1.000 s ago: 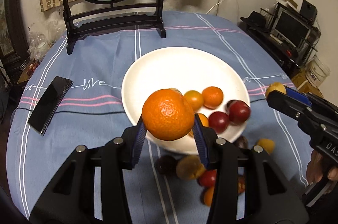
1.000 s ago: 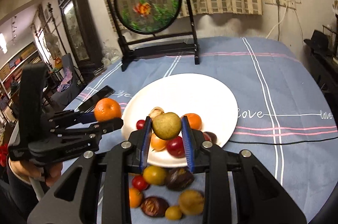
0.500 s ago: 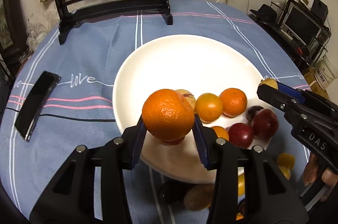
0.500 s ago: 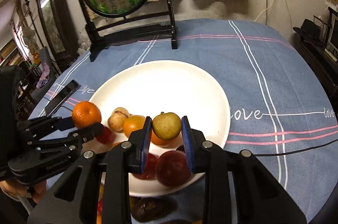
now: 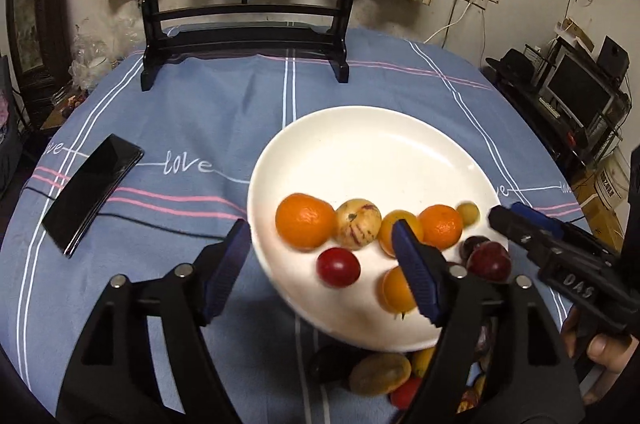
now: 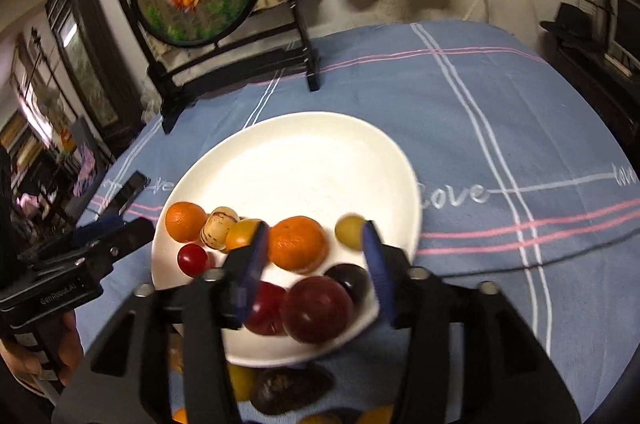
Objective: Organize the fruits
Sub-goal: 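Lower the orange and yellow potato onto the plate and open both tools, then grasp an orange with the left tool while the right grasps a yellow potato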
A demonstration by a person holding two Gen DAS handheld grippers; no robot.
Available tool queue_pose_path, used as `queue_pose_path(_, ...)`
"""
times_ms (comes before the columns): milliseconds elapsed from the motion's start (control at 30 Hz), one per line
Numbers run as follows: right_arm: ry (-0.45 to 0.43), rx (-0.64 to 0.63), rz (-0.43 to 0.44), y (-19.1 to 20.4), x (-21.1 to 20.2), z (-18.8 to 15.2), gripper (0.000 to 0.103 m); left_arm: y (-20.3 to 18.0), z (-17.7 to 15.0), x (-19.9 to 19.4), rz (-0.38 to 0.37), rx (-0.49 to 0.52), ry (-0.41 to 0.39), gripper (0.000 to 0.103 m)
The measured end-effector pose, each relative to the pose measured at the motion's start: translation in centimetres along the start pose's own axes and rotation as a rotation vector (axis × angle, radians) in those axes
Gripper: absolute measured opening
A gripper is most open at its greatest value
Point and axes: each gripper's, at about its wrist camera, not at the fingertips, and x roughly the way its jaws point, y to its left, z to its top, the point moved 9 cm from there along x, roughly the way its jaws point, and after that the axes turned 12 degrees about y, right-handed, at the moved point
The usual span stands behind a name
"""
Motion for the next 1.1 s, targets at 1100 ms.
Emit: queue_pose_path(1100,0.025,-0.051,0.028,-1.1,-7.2,-15.3,0.063,-4.4,-15.8,-2.9,-0.024,0.182,0.116,0.091)
